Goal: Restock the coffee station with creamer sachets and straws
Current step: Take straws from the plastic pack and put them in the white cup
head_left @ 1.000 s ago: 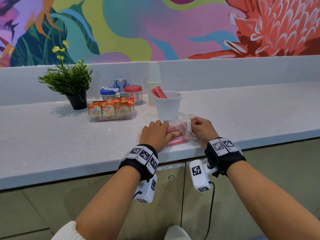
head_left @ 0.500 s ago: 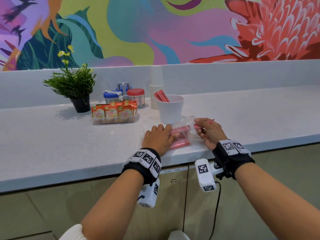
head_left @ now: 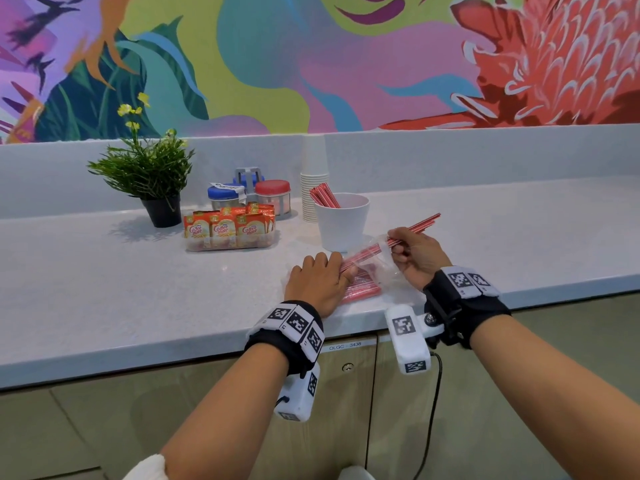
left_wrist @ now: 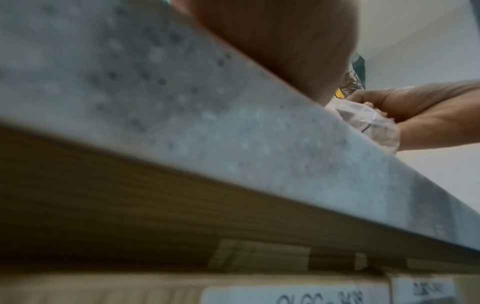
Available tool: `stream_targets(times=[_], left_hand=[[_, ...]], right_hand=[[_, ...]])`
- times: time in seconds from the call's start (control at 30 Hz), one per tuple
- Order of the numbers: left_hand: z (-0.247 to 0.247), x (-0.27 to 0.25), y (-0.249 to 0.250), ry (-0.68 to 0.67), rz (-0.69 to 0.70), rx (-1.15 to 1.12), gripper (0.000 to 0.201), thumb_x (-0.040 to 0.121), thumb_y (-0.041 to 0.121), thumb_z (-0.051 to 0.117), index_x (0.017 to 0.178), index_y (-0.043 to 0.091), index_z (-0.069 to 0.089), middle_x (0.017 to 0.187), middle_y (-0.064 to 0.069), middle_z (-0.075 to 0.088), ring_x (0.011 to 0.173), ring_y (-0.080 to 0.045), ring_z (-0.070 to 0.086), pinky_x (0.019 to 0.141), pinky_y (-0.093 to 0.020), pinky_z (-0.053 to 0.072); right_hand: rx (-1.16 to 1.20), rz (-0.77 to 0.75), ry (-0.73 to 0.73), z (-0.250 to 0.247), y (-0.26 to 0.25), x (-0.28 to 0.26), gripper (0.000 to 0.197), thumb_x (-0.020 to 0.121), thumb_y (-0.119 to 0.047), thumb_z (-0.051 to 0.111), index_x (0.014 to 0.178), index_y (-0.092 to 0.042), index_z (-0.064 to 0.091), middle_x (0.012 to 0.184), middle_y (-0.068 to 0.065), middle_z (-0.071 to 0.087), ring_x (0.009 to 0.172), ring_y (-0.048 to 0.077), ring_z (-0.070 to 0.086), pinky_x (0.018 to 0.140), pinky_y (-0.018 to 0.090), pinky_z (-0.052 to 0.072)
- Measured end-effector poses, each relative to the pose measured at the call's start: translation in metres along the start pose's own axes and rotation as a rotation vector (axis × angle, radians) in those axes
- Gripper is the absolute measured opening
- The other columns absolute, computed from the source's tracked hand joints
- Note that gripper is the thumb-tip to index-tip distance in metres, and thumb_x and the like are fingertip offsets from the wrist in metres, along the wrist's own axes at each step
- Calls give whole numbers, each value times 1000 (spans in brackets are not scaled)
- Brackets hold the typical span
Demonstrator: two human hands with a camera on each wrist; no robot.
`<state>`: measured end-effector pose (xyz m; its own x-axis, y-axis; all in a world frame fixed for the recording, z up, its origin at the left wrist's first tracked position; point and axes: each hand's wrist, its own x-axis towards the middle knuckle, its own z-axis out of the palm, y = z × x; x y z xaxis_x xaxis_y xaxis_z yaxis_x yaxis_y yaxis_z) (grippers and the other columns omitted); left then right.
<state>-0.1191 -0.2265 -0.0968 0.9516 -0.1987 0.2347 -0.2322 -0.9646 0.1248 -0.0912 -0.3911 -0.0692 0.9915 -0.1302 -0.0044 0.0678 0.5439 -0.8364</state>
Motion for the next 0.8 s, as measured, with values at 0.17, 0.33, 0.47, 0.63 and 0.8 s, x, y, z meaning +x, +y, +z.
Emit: stream_targets(times=[0.17,0.33,0.47,0.63,0.8], left_hand=[[-1,0,1,-4,-8,8,47,99,47,19,124,13,40,127,-12,47,116,-31,43,95,-41,35],[-1,-1,1,9,-16,-35,43,98,48,23,118,15,42,124,-9,48,115,-28,43,93,-40,35],[-1,-2,0,59,12,-155,42,98,36,35,139,30,26,132,-5,41,121,-25,38,97,-45,33],[-6,-3,-3,-6,52,-188,39,98,35,38,136,41,38,128,-3,39,123,-23,32,98,-44,30],[-13,-1,-1,-186,32,-114,55,89,58,43,140,42,32,134,-4,38,128,-26,29,106,-51,28]], right_hand=[[-200,-37,23,10,6,-6,26,88,-11,57,62,-9,51,43,0,50,33,6,40,34,16,31],[-143,-196,134,23,-12,1,40,94,-20,48,55,-12,41,36,-5,49,40,10,46,51,23,34],[-203,-339,113,30,-32,3,39,97,-27,45,60,-13,41,38,-2,44,34,10,44,48,25,44],[-478,-497,88,36,-42,3,39,97,-27,46,60,-16,39,53,2,37,40,11,37,46,27,36],[-624,-406,90,22,-18,3,36,88,-26,59,57,-18,43,46,1,47,45,17,46,60,35,43]])
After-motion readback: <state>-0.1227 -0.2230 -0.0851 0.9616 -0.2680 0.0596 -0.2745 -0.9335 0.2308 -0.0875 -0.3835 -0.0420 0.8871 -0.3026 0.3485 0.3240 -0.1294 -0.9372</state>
